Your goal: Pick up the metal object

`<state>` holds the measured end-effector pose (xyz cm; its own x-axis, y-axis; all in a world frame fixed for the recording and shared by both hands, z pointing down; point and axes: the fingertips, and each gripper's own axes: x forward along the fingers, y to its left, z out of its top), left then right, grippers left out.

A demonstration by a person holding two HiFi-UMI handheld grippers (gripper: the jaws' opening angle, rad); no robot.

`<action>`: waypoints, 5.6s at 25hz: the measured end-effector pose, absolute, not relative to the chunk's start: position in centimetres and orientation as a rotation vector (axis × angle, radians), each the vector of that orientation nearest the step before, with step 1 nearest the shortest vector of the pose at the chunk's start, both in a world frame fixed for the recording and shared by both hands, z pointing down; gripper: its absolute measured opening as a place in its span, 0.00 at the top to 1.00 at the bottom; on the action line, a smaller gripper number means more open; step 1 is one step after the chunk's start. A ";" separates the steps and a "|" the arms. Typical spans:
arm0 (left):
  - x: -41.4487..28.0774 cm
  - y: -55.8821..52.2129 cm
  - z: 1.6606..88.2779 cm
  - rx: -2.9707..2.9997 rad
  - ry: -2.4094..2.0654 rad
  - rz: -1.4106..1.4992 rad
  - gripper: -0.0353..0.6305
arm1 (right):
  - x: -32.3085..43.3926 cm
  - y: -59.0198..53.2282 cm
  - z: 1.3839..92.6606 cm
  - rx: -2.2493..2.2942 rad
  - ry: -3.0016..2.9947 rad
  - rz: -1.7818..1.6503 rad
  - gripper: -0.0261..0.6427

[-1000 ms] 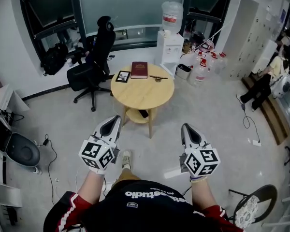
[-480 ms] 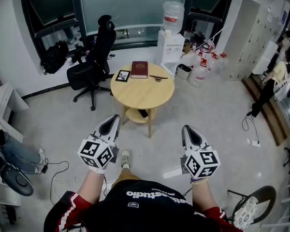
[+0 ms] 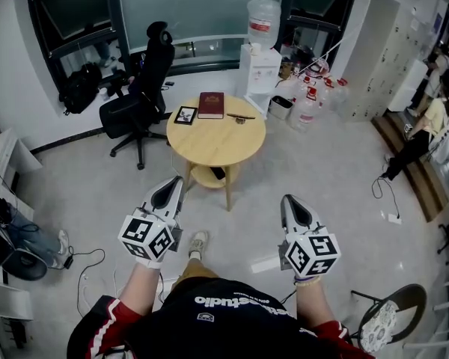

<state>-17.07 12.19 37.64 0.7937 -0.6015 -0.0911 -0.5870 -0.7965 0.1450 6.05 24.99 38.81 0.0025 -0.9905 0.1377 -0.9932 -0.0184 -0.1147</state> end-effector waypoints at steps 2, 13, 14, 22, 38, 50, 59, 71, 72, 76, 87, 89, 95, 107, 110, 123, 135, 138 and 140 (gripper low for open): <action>-17.0 12.2 37.9 2.868 -0.957 -0.195 0.92 | 6.2 25.2 39.1 2.215 -2.188 0.284 0.92; -15.1 12.5 37.5 2.890 -0.926 -0.140 0.92 | 7.7 26.2 38.9 2.268 -2.182 0.312 0.92; -14.9 12.6 37.5 2.895 -0.920 -0.137 0.92 | 7.8 26.4 38.9 2.272 -2.180 0.313 0.92; -14.4 12.2 37.3 2.919 -0.905 -0.139 0.92 | 8.3 25.9 39.1 2.281 -2.172 0.308 0.92; -17.0 9.3 39.4 2.822 -1.008 -0.115 0.92 | 7.0 21.6 40.6 2.165 -2.215 0.363 0.92; -12.3 8.3 39.9 2.924 -0.909 -0.027 0.92 | 9.8 20.9 41.8 2.214 -2.163 0.420 0.92; -10.9 4.5 39.6 2.937 -0.917 -0.025 0.92 | 10.9 17.6 40.9 2.194 -2.124 0.409 0.92; -6.1 -3.3 40.6 2.927 -0.830 -0.054 0.92 | 14.7 9.9 40.1 2.197 -2.044 0.367 0.92; -5.8 -4.2 40.6 2.926 -0.824 -0.053 0.92 | 14.9 9.1 39.9 2.198 -2.043 0.360 0.92; -5.0 -7.9 40.4 2.912 -0.815 -0.050 0.92 | 15.2 5.4 39.5 2.187 -2.046 0.370 0.92; -4.8 -17.1 39.7 2.877 -0.803 -0.094 0.92 | 16.3 -3.5 39.5 2.176 -2.004 0.380 0.92; -4.6 -18.7 39.5 2.875 -0.796 -0.097 0.92 | 16.2 -4.9 39.5 2.171 -2.000 0.384 0.92; -4.3 -23.1 39.4 2.875 -0.772 -0.103 0.92 | 16.3 -9.0 39.3 2.179 -1.982 0.384 0.92; -4.0 -28.1 40.7 2.871 -0.705 -0.125 0.92 | 15.6 -13.3 40.1 2.183 -1.900 0.361 0.92; -4.6 -28.4 41.2 2.856 -0.711 -0.135 0.92 | 15.5 -13.5 40.3 2.176 -1.887 0.363 0.92; -5.0 -28.8 41.5 2.863 -0.725 -0.127 0.92 | 15.5 -15.6 40.4 2.181 -1.956 0.330 0.92; -6.3 -31.3 40.4 2.866 -0.828 -0.130 0.92 | 15.8 -19.0 38.2 2.212 -2.052 0.223 0.92; -5.9 -31.5 40.5 2.867 -0.829 -0.132 0.92 | 15.9 -19.1 38.4 2.205 -2.060 0.220 0.90; -5.8 -31.4 40.4 2.871 -0.827 -0.136 0.92 | 15.6 -19.3 38.4 2.173 -2.081 0.211 0.85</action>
<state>-5.85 -31.45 40.43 0.8439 -0.5346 -0.0452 -0.5209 -0.8366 0.1694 15.63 -19.33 38.44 0.0422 -0.9815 0.1868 -0.9990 -0.0441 -0.0062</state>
